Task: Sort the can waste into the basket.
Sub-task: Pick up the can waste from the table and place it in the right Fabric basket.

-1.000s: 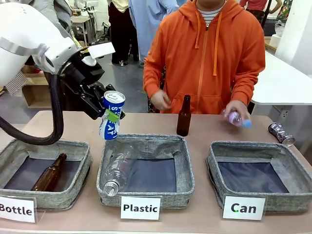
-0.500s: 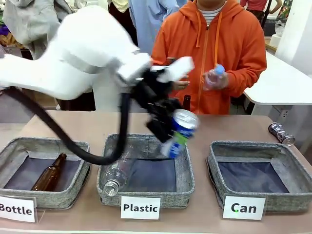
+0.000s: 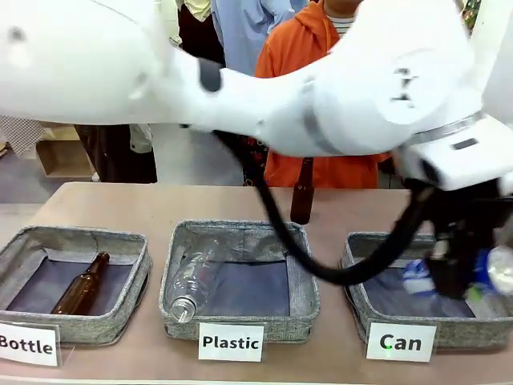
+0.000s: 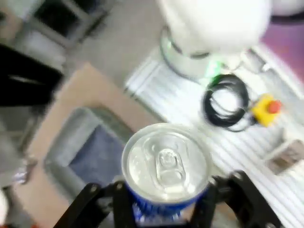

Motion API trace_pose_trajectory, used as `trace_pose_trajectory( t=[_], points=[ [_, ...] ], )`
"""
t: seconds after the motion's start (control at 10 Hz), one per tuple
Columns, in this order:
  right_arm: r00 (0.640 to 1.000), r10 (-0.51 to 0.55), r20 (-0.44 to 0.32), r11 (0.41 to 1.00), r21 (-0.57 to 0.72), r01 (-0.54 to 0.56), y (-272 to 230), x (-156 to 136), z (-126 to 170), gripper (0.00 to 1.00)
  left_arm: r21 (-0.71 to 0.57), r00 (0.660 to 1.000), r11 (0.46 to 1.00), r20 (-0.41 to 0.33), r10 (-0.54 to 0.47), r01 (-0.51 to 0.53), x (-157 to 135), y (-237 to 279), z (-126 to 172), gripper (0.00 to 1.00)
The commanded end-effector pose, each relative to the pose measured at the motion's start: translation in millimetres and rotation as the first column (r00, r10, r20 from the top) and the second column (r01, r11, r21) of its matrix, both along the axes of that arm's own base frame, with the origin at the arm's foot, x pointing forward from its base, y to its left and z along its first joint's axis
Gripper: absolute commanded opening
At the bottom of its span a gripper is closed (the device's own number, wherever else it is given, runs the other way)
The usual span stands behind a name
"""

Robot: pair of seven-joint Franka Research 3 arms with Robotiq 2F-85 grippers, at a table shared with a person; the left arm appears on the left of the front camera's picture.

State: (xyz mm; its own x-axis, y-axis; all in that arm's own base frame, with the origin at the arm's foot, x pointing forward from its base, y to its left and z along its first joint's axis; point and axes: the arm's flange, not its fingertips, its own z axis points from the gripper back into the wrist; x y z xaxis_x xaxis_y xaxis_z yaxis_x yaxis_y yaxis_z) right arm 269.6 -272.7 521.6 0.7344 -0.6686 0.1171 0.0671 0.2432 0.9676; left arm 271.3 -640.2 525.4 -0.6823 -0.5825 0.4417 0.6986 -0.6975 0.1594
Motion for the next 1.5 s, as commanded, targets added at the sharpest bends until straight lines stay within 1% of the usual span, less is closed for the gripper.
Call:
trace_pose_trajectory(
  t=[0.0, 0.1, 0.2, 0.3, 0.5, 0.7, 0.8, 1.0, 1.2, 1.4],
  points=[
    [0.996, 0.073, -0.046, 0.997, 0.041, -0.071, -9, -19, 4, 1.00, 0.059, 0.998, 0.997, -0.034, 0.060, -0.057, 41, -80, 16, 0.33],
    [0.991, 0.123, -0.051, 0.992, 0.032, -0.122, -8, -29, 0, 1.00, 0.054, 0.992, 0.991, -0.034, 0.123, -0.121, 59, -103, 16, 0.33],
    [1.000, 0.030, -0.005, 0.999, 0.020, -0.030, 0, -7, -1, 1.00, 0.067, 0.986, 0.986, -0.048, 0.158, -0.155, 77, -116, 13, 0.33],
    [1.000, 0.030, -0.005, 0.999, 0.020, -0.030, 0, -7, -1, 1.00, 0.061, 0.983, 0.983, -0.062, 0.175, -0.171, 89, -118, 15, 0.33],
    [1.000, 0.030, -0.005, 0.999, 0.020, -0.030, 0, -7, -1, 1.00, 0.057, 0.977, 0.980, -0.078, 0.197, -0.193, 100, -115, 15, 0.33],
    [1.000, 0.030, -0.005, 0.999, 0.020, -0.030, 0, -7, -1, 1.00, 0.084, 0.980, 0.981, -0.082, 0.183, -0.176, 102, -113, 14, 0.90],
    [1.000, 0.030, -0.005, 0.999, 0.020, -0.030, 0, -7, -1, 1.00, 0.083, 0.979, 0.979, -0.068, 0.194, -0.189, 101, -112, 13, 1.00],
    [1.000, 0.030, -0.005, 0.999, 0.020, -0.030, 0, -7, -1, 1.00, 0.073, 0.977, 0.975, -0.038, 0.212, -0.209, 104, -111, 11, 1.00],
    [1.000, 0.030, -0.005, 0.999, 0.020, -0.030, 0, -7, -1, 1.00, 0.035, 0.964, 0.963, 0.038, 0.264, -0.266, 101, -108, 13, 1.00],
    [1.000, 0.030, -0.005, 0.999, 0.020, -0.030, 0, -7, -1, 1.00, 0.031, 0.963, 0.963, 0.031, 0.267, -0.268, 101, -104, 15, 1.00]
  ],
)
